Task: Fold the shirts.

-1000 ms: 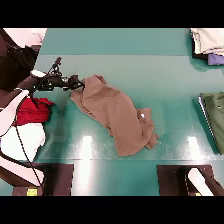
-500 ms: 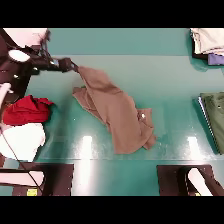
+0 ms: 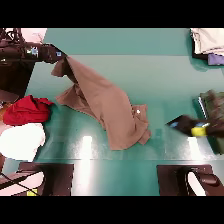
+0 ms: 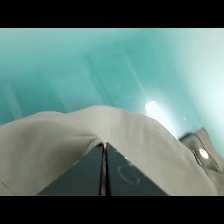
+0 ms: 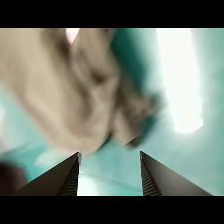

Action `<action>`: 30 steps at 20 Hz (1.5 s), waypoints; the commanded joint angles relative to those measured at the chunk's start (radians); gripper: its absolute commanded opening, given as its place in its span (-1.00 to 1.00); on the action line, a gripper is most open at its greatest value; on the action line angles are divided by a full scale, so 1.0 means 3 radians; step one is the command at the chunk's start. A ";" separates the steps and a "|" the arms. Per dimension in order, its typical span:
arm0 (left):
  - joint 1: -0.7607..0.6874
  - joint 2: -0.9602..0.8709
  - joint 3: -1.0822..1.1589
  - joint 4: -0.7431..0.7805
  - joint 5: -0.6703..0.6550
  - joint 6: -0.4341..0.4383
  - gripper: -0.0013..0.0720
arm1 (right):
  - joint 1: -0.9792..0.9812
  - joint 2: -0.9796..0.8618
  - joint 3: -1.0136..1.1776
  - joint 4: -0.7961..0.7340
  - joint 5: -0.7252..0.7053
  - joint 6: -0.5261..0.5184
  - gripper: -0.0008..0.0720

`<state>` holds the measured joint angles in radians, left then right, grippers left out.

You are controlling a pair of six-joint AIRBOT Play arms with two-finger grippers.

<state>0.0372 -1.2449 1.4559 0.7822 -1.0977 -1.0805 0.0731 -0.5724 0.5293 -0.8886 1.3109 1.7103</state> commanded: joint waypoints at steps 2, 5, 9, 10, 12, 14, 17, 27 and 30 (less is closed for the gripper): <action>-0.0001 0.0050 -0.0003 0.0195 -0.0146 -0.0242 -0.91 | 0.1361 0.0487 -0.1074 0.0429 -0.1403 0.1087 0.20; -0.0001 0.0050 -0.0003 0.0193 -0.0145 -0.0244 -0.91 | 0.2143 0.0458 -0.1330 0.0431 -0.2043 0.1577 0.03; 0.0000 0.0050 -0.0003 0.0193 -0.0159 -0.0244 -0.91 | 0.2786 -0.0200 -0.1214 0.0437 -0.2720 0.1737 0.03; 0.0000 0.0050 -0.0003 0.0193 -0.0159 -0.0243 -0.91 | 0.2850 -0.0412 -0.1123 0.0426 -0.2717 0.1708 0.03; 0.0000 0.0050 -0.0003 0.0210 -0.0159 -0.0242 -0.91 | 0.2923 -0.0783 -0.0898 0.0426 -0.2850 0.1516 0.03; 0.0000 0.0050 -0.0003 0.0257 -0.0174 -0.0242 -0.91 | 0.2928 -0.1052 -0.0690 0.0426 -0.2913 0.1406 0.03; 0.0000 0.0050 -0.0003 0.0292 -0.0184 -0.0240 -0.91 | 0.2930 -0.1362 -0.0432 0.0431 -0.2764 0.1315 0.03; -0.0131 0.0051 -0.0033 0.0656 -0.0451 -0.0262 -0.91 | 0.2351 -0.1015 -0.0239 -0.0066 -0.2192 0.1024 -0.92; -0.0554 0.0051 -0.0434 0.1039 -0.0478 -0.0401 -0.91 | 0.1237 -0.0432 -0.0114 -0.0828 -0.1349 0.1011 -0.92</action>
<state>-0.0433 -1.2301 1.4036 0.9928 -1.2163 -1.1732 0.6731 -0.8291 0.4679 -0.9398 0.6956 2.0235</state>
